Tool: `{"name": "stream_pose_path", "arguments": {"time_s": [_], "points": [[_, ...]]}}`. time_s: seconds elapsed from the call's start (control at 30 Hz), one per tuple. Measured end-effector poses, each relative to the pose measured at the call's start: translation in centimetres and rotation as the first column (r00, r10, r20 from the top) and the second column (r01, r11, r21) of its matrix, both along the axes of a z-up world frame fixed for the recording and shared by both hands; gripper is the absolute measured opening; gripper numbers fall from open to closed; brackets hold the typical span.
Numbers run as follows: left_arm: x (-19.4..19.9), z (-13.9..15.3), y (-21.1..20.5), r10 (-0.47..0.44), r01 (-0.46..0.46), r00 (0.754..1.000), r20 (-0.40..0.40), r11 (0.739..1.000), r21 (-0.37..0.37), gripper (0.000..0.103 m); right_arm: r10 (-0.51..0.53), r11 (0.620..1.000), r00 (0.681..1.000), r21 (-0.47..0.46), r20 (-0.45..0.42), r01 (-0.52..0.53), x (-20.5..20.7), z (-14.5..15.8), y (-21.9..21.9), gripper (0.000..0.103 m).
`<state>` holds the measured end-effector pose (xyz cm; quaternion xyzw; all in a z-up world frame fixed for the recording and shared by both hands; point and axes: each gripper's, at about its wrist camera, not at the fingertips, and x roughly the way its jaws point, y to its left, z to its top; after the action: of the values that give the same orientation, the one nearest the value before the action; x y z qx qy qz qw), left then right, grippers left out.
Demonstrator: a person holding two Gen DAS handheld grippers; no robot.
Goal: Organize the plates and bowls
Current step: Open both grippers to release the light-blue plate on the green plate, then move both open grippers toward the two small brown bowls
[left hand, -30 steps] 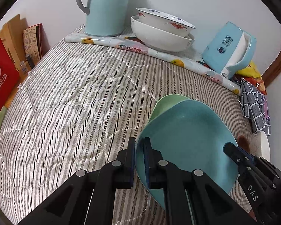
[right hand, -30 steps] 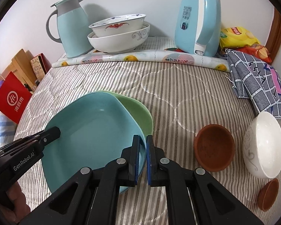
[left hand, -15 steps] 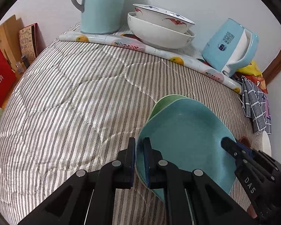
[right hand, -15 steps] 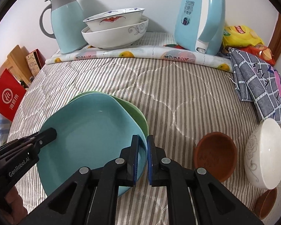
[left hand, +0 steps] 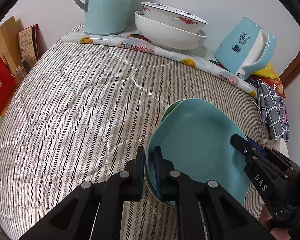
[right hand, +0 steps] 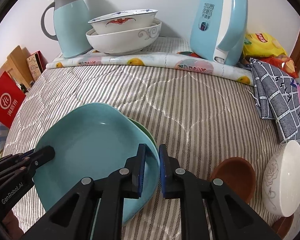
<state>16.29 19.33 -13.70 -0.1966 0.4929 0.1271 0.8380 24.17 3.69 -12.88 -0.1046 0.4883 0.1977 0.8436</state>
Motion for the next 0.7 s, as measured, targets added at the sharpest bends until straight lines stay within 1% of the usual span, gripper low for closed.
{"name": "stream_pose_path", "arguments": {"time_s": [0.1,0.13,0.2,0.23,0.27,0.3,0.5,0.7], "points": [[-0.1,0.1,0.0,-0.001,0.001,1.000,-0.008,1.000,-0.006,0.015,-0.003,1.000,1.000,0.010,0.008,0.003,-0.2,0.3,-0.2,0.016],[-0.2,0.2,-0.1,-0.009,0.009,1.000,-0.008,1.000,-0.007,0.017,-0.003,1.000,1.000,0.016,0.006,0.003,-0.3,0.5,-0.3,0.020],[-0.4,0.4,-0.2,-0.014,0.014,1.000,0.000,1.000,-0.004,0.018,-0.003,1.000,1.000,0.023,0.009,0.003,-0.6,0.7,-0.5,0.022],[-0.6,0.6,-0.3,-0.017,0.017,1.000,0.005,1.000,0.000,0.022,-0.001,1.000,1.000,0.025,0.012,0.001,-0.8,0.8,-0.6,0.022],[-0.7,0.8,-0.5,-0.020,0.020,1.000,0.007,1.000,0.004,0.026,0.000,1.000,1.000,0.027,0.012,0.000,-0.9,0.8,-0.6,0.026],[-0.7,0.9,-0.6,-0.020,0.020,1.000,0.008,1.000,0.007,0.027,-0.002,1.000,1.000,0.029,0.013,0.001,-1.1,0.8,-0.7,0.029],[-1.3,1.5,-1.4,-0.032,0.032,0.999,0.009,0.999,0.025,0.027,-0.012,0.999,1.000,0.041,0.005,0.012,-2.1,1.0,-1.6,0.032],[-1.9,2.4,-2.2,-0.036,0.035,0.999,0.026,0.999,0.036,0.027,-0.031,0.998,0.999,0.052,0.010,0.030,-3.2,1.7,-3.1,0.032]]}}
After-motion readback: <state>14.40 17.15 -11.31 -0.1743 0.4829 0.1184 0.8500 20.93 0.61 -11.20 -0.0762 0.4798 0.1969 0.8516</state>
